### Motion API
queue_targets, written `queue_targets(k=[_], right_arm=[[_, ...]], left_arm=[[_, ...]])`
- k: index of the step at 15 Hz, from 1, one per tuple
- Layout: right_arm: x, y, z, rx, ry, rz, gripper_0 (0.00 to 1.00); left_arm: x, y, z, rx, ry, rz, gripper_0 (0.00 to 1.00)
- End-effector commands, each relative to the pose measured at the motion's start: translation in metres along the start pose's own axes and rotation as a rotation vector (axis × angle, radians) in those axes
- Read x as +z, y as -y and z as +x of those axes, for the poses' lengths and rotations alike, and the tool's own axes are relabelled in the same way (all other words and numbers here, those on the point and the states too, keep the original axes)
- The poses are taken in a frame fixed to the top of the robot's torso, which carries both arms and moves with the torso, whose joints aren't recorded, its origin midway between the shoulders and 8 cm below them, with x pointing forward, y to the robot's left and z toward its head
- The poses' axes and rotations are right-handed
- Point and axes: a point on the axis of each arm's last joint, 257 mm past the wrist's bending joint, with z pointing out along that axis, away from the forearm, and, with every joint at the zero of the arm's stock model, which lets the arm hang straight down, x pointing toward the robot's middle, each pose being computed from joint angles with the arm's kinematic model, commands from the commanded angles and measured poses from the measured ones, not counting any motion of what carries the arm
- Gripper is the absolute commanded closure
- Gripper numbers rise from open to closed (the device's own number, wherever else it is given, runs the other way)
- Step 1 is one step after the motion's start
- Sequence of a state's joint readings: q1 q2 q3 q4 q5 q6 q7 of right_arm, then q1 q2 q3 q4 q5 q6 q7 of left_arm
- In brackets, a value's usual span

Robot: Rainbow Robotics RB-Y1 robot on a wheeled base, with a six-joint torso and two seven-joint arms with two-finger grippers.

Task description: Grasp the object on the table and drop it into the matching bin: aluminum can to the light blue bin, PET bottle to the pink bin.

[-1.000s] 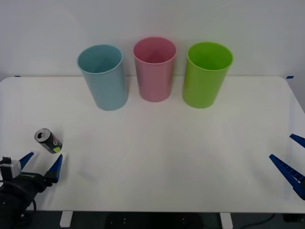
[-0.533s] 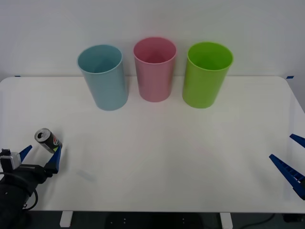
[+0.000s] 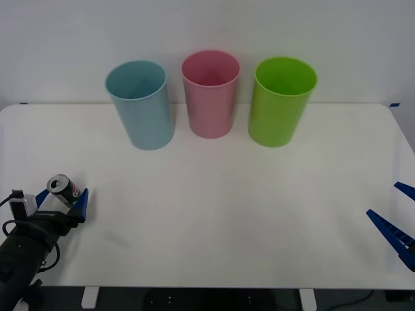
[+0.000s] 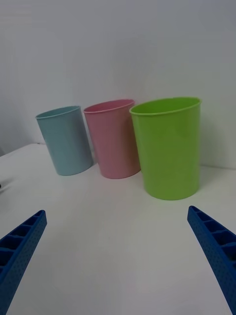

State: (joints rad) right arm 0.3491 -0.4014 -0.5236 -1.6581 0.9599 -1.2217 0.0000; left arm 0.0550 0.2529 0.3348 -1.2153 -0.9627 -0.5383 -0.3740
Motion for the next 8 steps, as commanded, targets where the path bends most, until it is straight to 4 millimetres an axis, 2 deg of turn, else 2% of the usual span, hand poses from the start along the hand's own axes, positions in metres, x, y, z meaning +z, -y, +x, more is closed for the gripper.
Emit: queue_targets(k=[1, 7, 8], right_arm=[[0.0000, 0.0000, 0.0000, 0.000, 0.000, 0.000, 0.00], [0.0000, 0.0000, 0.0000, 0.000, 0.000, 0.000, 0.00], [0.0000, 0.0000, 0.0000, 0.000, 0.000, 0.000, 0.00]], left_arm=[[0.0101, 0.0023, -0.0003, -0.005, -0.001, 0.004, 0.00], [0.0120, 0.0030, -0.0010, -0.005, 0.000, 0.006, 0.00], [0.0120, 0.0025, -0.0010, -0.006, 0.000, 0.004, 0.12]])
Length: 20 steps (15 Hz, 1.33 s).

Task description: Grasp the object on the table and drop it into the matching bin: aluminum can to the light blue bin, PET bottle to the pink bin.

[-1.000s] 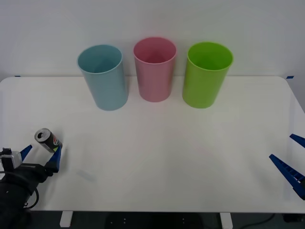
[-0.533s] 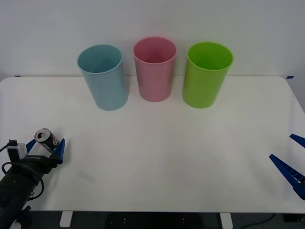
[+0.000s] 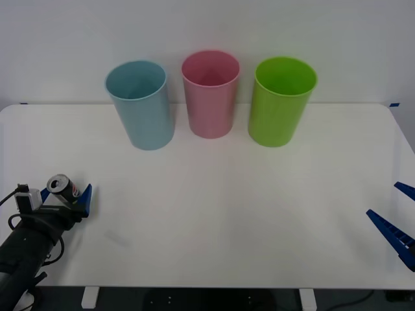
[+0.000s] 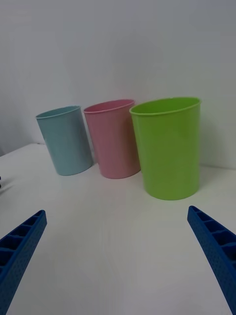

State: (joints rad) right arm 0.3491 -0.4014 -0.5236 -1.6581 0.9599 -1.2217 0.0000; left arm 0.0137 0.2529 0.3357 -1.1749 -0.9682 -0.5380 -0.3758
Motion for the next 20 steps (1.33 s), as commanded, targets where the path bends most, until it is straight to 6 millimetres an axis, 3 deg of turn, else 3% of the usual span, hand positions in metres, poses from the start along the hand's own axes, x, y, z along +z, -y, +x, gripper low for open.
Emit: queue_targets(k=[1, 2, 10, 13, 20], right_arm=[[0.000, 0.000, 0.000, 0.000, 0.000, 0.000, 0.00], [0.000, 0.000, 0.000, 0.000, 0.000, 0.000, 0.00], [0.000, 0.000, 0.000, 0.000, 0.000, 0.000, 0.00], [0.000, 0.000, 0.000, 0.000, 0.000, 0.000, 0.00], [0.000, 0.000, 0.000, 0.000, 0.000, 0.000, 0.00]], left_arm=[[0.000, 0.001, 0.000, 0.002, 0.000, 0.002, 0.90], [0.000, 0.001, 0.000, 0.002, 0.000, 0.002, 1.00], [0.001, 0.006, -0.005, 0.006, 0.012, 0.017, 1.00], [0.002, 0.010, -0.016, 0.009, 0.035, 0.033, 1.00], [-0.004, 0.026, -0.072, 0.028, 0.135, 0.077, 1.00]])
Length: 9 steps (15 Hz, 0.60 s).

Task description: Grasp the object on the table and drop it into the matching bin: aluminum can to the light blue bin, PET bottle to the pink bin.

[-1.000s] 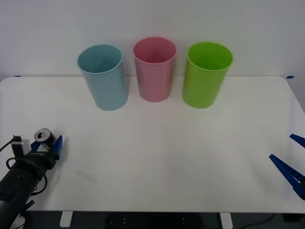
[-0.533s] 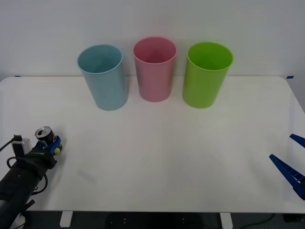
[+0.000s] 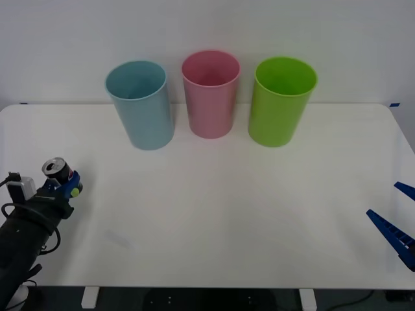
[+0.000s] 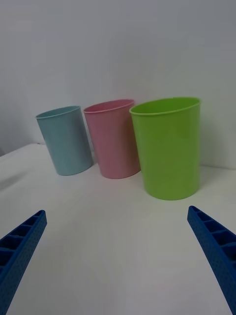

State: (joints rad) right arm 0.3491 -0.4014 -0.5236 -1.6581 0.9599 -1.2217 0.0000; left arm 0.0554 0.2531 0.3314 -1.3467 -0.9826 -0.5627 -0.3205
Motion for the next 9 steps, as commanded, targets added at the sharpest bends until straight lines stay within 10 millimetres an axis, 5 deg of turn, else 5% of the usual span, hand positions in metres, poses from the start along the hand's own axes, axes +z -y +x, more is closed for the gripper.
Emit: queue_targets(k=[1, 9], right_arm=[[0.000, 0.000, 0.000, 0.000, 0.000, 0.000, 0.00], [0.000, 0.000, 0.000, 0.000, 0.000, 0.000, 0.00]], left_arm=[[-0.001, 0.009, -0.024, 0.010, 0.041, 0.022, 1.00], [-0.006, 0.033, -0.107, -0.080, 0.138, 0.098, 1.00]])
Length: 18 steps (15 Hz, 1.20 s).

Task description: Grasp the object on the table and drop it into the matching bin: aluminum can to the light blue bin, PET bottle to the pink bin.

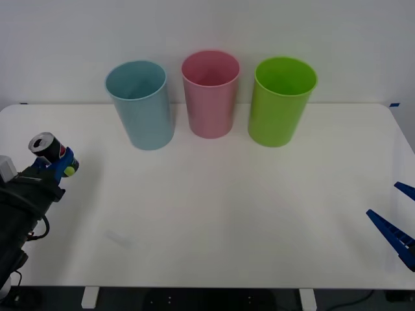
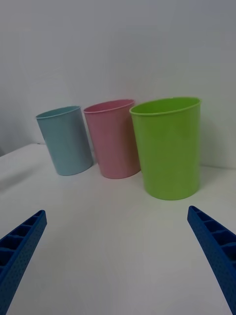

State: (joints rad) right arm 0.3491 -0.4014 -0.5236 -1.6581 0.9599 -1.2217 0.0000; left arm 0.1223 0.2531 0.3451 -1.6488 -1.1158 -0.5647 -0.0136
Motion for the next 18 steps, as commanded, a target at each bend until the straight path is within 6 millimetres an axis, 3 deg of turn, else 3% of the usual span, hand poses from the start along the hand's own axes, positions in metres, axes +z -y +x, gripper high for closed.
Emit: queue_targets(k=[1, 6, 11, 18], right_arm=[[0.000, 0.000, 0.000, 0.000, 0.000, 0.000, 0.00], [0.000, 0.000, 0.000, 0.000, 0.000, 0.000, 0.00], [0.000, 0.000, 0.000, 0.000, 0.000, 0.000, 0.00], [0.000, 0.000, 0.000, 0.000, 0.000, 0.000, 0.00]], left_arm=[[0.004, 0.009, -0.028, -0.032, 0.036, 0.023, 1.00], [0.017, 0.027, -0.076, -0.056, 0.105, 0.069, 1.00], [0.050, 0.047, -0.112, 0.008, 0.160, 0.112, 1.00], [0.134, 0.079, -0.117, 0.084, 0.131, 0.188, 1.00]])
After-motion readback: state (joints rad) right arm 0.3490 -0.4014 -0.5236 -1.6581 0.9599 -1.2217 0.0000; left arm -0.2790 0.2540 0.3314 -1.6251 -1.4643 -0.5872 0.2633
